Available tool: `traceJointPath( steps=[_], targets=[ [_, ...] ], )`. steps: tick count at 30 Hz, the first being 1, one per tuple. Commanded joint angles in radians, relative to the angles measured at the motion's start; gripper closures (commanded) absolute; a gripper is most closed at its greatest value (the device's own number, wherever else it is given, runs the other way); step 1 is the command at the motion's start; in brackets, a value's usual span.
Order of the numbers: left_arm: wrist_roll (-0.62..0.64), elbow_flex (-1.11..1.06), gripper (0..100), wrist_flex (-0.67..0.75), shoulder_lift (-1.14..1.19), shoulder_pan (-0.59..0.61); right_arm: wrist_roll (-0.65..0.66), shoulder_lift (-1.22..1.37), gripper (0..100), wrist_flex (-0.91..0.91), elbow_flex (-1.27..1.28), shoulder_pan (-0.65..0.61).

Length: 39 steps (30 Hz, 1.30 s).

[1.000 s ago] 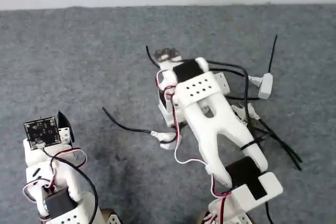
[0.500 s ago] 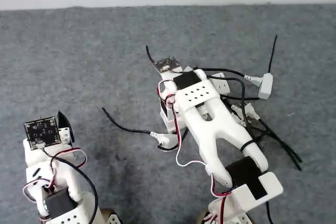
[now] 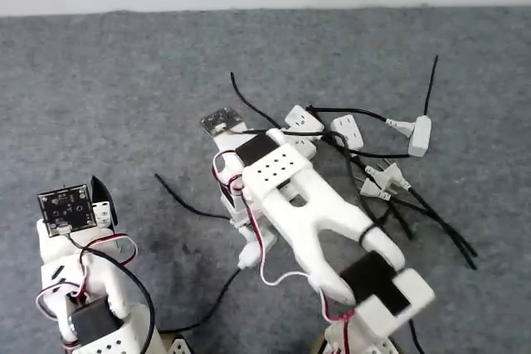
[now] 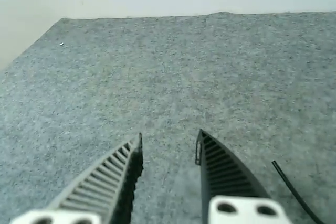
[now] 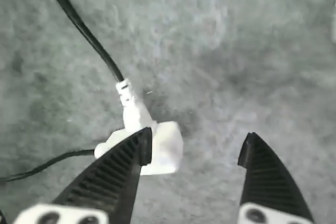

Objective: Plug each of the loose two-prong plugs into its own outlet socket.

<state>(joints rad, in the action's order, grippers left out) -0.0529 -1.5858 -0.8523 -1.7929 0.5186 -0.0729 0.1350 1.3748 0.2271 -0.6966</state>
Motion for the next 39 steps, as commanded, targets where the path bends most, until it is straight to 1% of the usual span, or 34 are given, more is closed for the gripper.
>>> traceJointPath(
  steps=[1, 5, 8, 10, 14, 19, 24, 27, 32, 38, 39],
  targets=[
    [-0.008, 0.004, 83, 0.035, 0.0, -0.011, -0.015, 0.107, 73.2, -0.016, -0.008, -0.008],
    [-0.008, 0.004, 83, 0.035, 0.0, -0.011, -0.015, 0.231, 74.2, -0.053, -0.008, -0.008],
    [-0.008, 0.004, 83, 0.035, 0.0, -0.011, -0.015, 0.237, 81.6, -0.087, -0.006, -0.012],
    [-0.008, 0.004, 83, 0.035, 0.0, -0.011, -0.017, 0.231, 84.5, -0.087, -0.006, -0.031],
    [-0.008, 0.004, 83, 0.035, 0.0, -0.011, -0.015, 0.24, 84.7, -0.079, 0.009, -0.102],
    [-0.008, 0.004, 83, 0.035, 0.0, -0.011, -0.009, 0.24, 84.5, -0.071, 0.011, -0.111],
    [-0.008, 0.004, 83, 0.035, 0.0, -0.011, -0.015, 0.24, 84.4, 0.062, -0.083, -0.114],
    [-0.008, 0.004, 83, 0.035, 0.0, -0.011, -0.018, 0.24, 84.4, 0.091, -0.13, -0.113],
    [-0.008, 0.004, 83, 0.035, 0.0, -0.011, -0.109, 0.239, 84.4, 0.093, -0.189, -0.111],
    [-0.008, 0.004, 83, 0.035, 0.0, -0.011, -0.12, 0.239, 84.4, 0.102, -0.245, -0.11],
    [-0.008, 0.004, 83, 0.037, 0.0, -0.009, -0.138, 0.239, 84.4, 0.102, -0.255, -0.11]
  ],
)
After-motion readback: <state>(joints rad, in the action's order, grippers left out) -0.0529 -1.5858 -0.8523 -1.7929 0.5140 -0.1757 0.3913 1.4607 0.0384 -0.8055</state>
